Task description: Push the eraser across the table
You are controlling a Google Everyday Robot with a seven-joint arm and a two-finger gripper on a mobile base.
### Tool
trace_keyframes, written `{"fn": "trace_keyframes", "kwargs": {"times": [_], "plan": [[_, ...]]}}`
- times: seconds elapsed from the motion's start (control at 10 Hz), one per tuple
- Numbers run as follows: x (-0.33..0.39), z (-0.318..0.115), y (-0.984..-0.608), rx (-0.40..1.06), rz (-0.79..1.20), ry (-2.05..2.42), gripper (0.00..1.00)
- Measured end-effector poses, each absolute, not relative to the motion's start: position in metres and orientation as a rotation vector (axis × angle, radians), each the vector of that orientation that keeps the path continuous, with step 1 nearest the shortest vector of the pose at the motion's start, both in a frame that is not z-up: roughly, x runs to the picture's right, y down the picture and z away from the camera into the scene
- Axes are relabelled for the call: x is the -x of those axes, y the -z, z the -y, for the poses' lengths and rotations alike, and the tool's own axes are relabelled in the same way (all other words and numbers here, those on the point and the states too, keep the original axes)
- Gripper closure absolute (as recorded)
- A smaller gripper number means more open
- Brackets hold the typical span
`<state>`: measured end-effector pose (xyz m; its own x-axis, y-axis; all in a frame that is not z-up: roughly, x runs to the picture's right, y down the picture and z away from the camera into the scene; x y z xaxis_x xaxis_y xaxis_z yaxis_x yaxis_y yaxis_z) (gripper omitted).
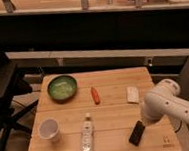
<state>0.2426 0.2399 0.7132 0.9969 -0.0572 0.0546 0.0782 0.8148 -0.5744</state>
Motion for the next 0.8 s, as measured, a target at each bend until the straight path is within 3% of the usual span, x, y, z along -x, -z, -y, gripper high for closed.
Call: {"fn": "trace_keyframes", "kwargs": {"times": [0.3, 0.8], "plan": [[-0.254, -0.256, -0.727, 0.629, 0.025, 0.05, 1.0], [-0.25, -0.267, -0.737, 0.65, 0.03, 0.045, 1.0]]}}
